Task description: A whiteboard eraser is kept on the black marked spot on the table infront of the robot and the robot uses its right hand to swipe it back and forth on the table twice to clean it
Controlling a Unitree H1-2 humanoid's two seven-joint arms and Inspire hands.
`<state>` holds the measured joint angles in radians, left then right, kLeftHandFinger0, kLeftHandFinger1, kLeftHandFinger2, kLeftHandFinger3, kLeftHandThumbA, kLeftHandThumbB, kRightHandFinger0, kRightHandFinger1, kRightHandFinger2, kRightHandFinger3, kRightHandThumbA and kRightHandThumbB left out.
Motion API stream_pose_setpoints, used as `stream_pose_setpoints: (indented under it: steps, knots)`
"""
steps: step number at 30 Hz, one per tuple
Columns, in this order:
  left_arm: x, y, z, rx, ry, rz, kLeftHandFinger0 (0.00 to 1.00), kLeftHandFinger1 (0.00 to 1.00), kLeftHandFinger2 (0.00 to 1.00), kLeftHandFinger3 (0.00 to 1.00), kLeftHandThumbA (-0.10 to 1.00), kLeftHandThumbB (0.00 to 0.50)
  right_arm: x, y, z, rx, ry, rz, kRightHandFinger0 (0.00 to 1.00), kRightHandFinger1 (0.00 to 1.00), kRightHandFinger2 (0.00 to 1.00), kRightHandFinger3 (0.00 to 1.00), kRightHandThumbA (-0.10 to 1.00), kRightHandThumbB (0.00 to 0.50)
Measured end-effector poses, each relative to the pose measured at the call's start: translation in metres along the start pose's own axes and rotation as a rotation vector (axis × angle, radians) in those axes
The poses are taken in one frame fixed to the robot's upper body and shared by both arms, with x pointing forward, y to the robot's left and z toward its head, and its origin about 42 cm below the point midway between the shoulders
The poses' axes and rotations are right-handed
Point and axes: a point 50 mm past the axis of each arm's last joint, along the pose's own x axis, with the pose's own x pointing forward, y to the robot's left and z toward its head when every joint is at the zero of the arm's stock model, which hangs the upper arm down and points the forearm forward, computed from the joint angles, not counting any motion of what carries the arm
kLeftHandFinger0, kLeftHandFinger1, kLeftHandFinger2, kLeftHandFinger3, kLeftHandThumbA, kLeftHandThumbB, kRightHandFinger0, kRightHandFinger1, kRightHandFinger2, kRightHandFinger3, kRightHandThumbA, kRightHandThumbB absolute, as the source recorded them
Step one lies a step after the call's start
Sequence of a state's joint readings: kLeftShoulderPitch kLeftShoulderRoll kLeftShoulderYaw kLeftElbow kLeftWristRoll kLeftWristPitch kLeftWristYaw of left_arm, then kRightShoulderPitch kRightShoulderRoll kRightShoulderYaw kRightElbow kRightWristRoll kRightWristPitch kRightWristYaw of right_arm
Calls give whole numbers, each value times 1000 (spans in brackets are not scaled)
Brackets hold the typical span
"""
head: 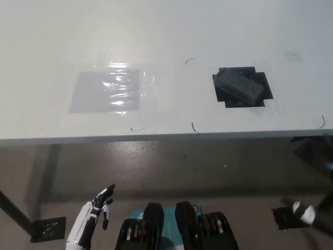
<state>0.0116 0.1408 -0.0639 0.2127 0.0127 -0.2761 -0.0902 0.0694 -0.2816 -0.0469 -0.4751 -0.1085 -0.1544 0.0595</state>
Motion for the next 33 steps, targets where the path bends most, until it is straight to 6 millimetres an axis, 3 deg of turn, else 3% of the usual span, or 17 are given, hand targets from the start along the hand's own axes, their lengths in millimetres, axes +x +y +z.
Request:
stream_pose_setpoints:
  steps: [1,9,11,13,16,17,23,25,28,31,33]
  knots:
    - [0,0,0,0,0,-1,1000,1000,1000,1000,1000,500,7,-3,3,-12,-16,4,1000,1000,1000,1000,1000,450]
    - [0,0,-1,0,5,-7,1000,1000,1000,1000,1000,500,113,-41,44,-198,-188,62,1000,1000,1000,1000,1000,421]
    - [0,0,-2,0,8,-7,1000,1000,1000,1000,1000,500,134,-45,51,-225,-206,71,1000,1000,1000,1000,1000,436]
    - [-1,0,-4,0,13,-8,1000,1000,1000,1000,1000,500,167,-50,59,-258,-213,88,1000,1000,1000,1000,1000,435]
    - [-1,0,-6,1,20,-8,1000,1000,1000,1000,1000,500,207,-49,64,-285,-188,120,1000,1000,1000,1000,1000,413]
    - [-1,0,-6,2,21,-8,1000,1000,1000,1000,1000,500,219,-48,62,-291,-164,132,1000,1000,1000,1000,1000,398]
    - [-1,1,-6,9,21,-10,1000,1000,1000,1000,1000,500,290,-38,57,-328,-30,210,1000,1000,1000,1000,1000,478]
    - [-1,1,-6,12,20,-10,1000,1000,1000,1000,1000,500,319,-31,51,-340,51,242,1000,1000,1000,1000,1000,462]
    - [-1,2,-6,16,19,-11,1000,1000,1000,1000,1000,500,345,-17,36,-356,166,289,1000,1000,1000,1000,1000,430]
    - [-1,2,-6,19,20,-11,1000,1000,1000,1000,1000,500,361,-3,23,-369,256,333,1000,1000,1000,1000,1000,382]
    - [-1,2,-6,21,20,-12,1000,1000,1000,1000,1000,500,369,11,6,-380,344,375,1000,1000,1000,1000,1000,402]
